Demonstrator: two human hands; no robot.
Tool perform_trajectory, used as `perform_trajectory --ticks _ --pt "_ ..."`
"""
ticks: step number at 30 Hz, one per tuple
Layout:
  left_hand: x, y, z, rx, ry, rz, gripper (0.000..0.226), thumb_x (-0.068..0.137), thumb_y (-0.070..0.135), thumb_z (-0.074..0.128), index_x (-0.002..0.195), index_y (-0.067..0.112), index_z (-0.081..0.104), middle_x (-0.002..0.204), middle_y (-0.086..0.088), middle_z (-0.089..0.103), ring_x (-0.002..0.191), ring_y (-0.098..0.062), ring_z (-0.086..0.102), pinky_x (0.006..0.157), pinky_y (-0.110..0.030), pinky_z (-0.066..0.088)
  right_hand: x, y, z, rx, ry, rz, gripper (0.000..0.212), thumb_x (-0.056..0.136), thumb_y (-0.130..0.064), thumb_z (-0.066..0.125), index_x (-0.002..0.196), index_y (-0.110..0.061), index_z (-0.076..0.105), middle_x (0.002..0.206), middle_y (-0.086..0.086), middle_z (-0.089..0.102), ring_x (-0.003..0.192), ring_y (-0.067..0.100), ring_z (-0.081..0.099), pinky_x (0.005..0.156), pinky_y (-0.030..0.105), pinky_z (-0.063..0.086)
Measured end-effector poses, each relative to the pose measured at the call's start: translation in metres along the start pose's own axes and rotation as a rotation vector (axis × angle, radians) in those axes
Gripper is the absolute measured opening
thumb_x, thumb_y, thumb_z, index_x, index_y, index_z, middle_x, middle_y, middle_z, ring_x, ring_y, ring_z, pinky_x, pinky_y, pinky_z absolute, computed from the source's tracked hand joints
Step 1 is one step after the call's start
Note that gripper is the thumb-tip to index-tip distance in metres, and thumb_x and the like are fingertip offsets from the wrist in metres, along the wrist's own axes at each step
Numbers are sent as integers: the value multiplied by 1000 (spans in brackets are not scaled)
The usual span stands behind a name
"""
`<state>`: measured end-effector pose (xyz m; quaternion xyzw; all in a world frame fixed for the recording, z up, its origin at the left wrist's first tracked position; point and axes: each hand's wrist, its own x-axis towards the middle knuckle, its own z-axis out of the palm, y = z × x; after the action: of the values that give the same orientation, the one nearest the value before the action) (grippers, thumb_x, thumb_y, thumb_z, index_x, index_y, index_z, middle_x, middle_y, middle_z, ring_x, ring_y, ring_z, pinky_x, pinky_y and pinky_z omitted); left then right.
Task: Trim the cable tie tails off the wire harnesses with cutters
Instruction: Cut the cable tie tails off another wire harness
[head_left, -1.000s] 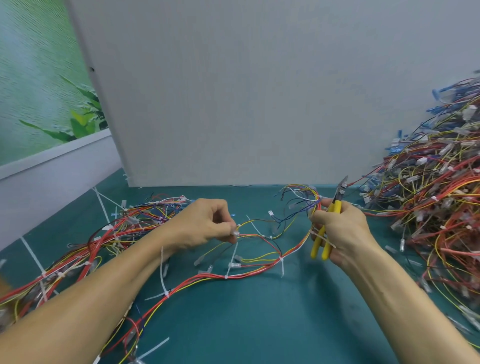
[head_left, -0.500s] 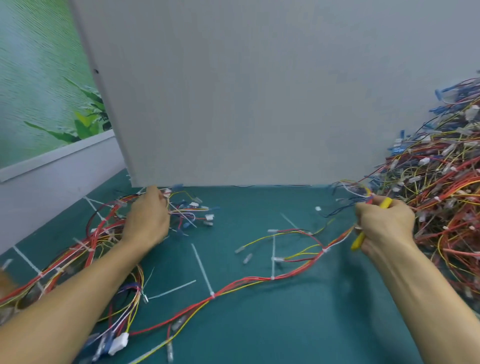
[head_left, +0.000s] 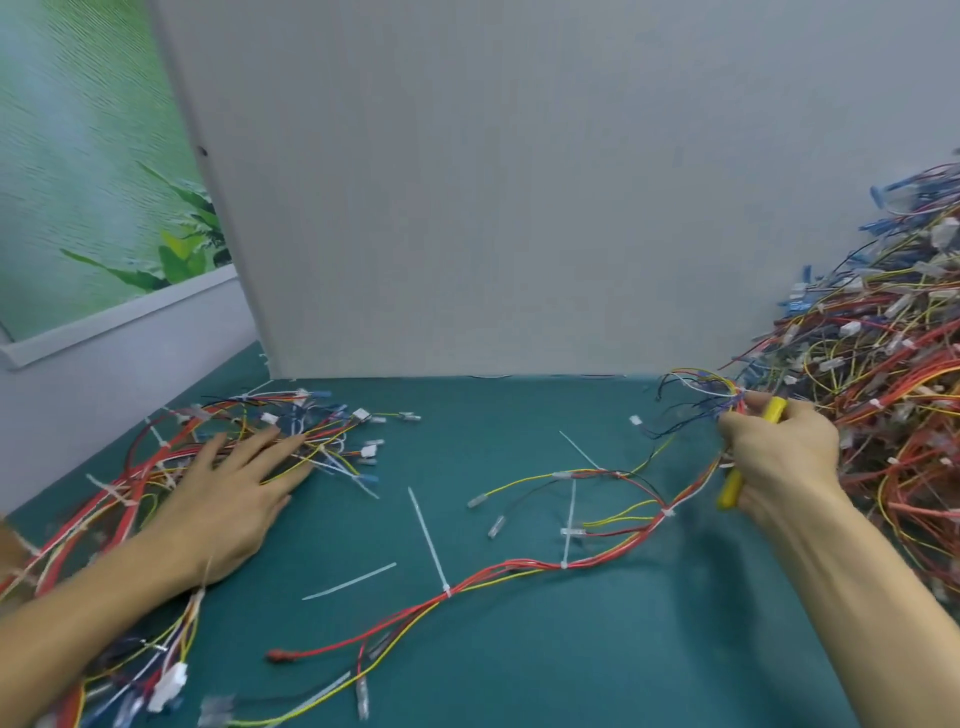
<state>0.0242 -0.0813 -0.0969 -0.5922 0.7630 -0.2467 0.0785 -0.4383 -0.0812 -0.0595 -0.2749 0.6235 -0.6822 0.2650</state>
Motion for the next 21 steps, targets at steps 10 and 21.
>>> perform_trajectory --ticks 10,21 --pt "-14 13 -55 -218 153 -11 38 85 32 46 105 19 75 131 -19 57 120 -43 53 96 -61 40 1 -10 -8 65 -20 100 28 80 10 61 80 -17 53 70 4 51 57 17 45 53 29 39" --pt "-45 171 -134 -482 -128 33 43 91 64 33 121 34 42 110 -3 61 108 -29 58 83 -36 44 -9 -22 -12 75 -182 297 23 85 2 65 71 -10 53 63 9 50 53 19 45 54 30 40"
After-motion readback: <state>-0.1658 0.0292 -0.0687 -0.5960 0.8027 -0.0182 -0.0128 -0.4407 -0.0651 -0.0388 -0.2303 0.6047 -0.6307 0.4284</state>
